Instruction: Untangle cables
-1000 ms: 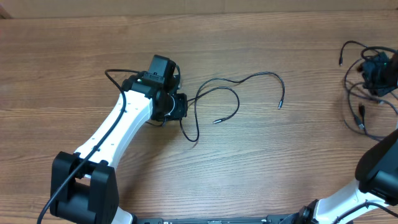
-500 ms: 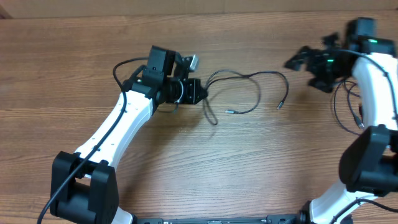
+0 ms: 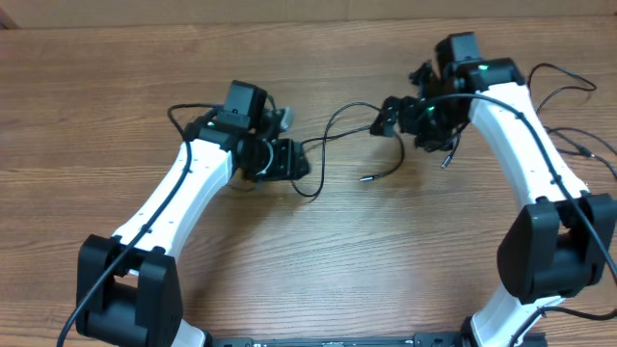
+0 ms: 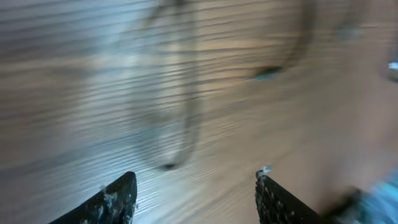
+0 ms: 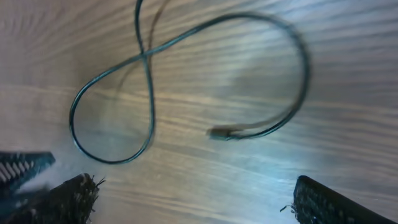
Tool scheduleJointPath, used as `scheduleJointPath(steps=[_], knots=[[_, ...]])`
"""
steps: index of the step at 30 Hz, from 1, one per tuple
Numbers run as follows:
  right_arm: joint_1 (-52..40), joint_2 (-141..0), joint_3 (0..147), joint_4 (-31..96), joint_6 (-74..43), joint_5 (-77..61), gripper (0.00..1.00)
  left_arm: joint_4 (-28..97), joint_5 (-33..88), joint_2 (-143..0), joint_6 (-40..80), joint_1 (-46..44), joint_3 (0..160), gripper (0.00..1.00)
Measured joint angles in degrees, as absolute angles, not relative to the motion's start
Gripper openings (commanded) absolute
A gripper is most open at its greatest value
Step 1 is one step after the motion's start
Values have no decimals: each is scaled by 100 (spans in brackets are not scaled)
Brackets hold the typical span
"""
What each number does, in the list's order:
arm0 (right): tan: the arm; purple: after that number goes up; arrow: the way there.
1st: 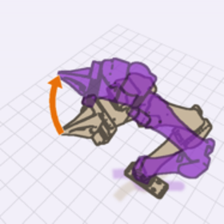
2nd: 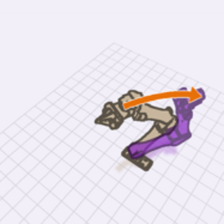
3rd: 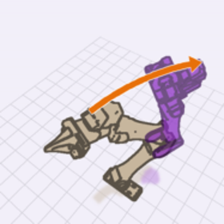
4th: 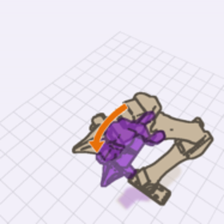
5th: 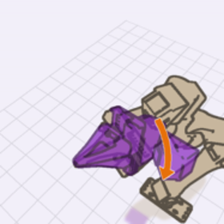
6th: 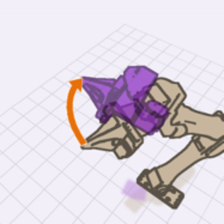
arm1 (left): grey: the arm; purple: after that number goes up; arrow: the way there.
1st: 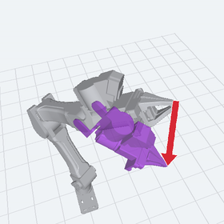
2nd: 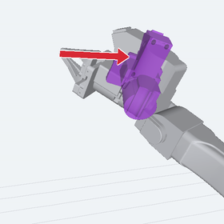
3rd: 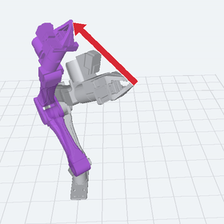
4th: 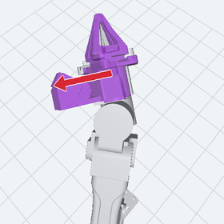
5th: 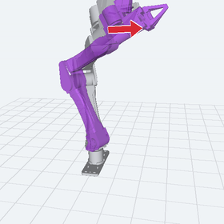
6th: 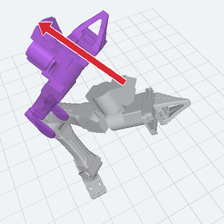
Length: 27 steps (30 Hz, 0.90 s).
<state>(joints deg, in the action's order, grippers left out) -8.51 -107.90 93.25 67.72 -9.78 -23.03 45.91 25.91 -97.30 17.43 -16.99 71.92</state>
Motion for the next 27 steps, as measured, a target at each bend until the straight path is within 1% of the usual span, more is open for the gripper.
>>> scheduleJointPath(steps=[5, 9, 10, 12, 14, 22, 23, 24, 27], knots=[[-1396, -10790, 9321, 6735, -1166, -2290, 100, 5120, 1372, -9730, 2049, -1363, 7192, 62], [-1839, -10790, 9319, 6514, -1347, -2292, 100, 5201, 967, -9730, 2209, -904, 7192, 66], [-1933, -10790, 9319, 6458, -1398, -2290, 100, 5216, 906, -9730, 2239, -779, 7192, 70], [-2152, -10790, 9319, 6298, -1527, -2279, 100, 5238, 816, -9730, 2279, -561, 7192, 75], [-2403, -10790, 9319, 6121, -1625, -2237, 100, 5266, 762, -9730, 2322, -381, 7192, 78], [-3264, -10899, 9321, 5752, -1732, -1601, 99, 5365, 692, -9730, 2366, -172, 7192, 80], [-3389, -10978, 9321, 5688, -1737, -1496, 98, 5363, 687, -9730, 2366, -172, 7192, 80], [-3540, -11128, 9321, 5596, -1741, -1400, 93, 5363, 681, -9730, 2366, -172, 7192, 80], [-3804, -11491, 9321, 5349, -1785, -1157, 90, 5365, 679, -9730, 2366, -172, 7192, 80]])
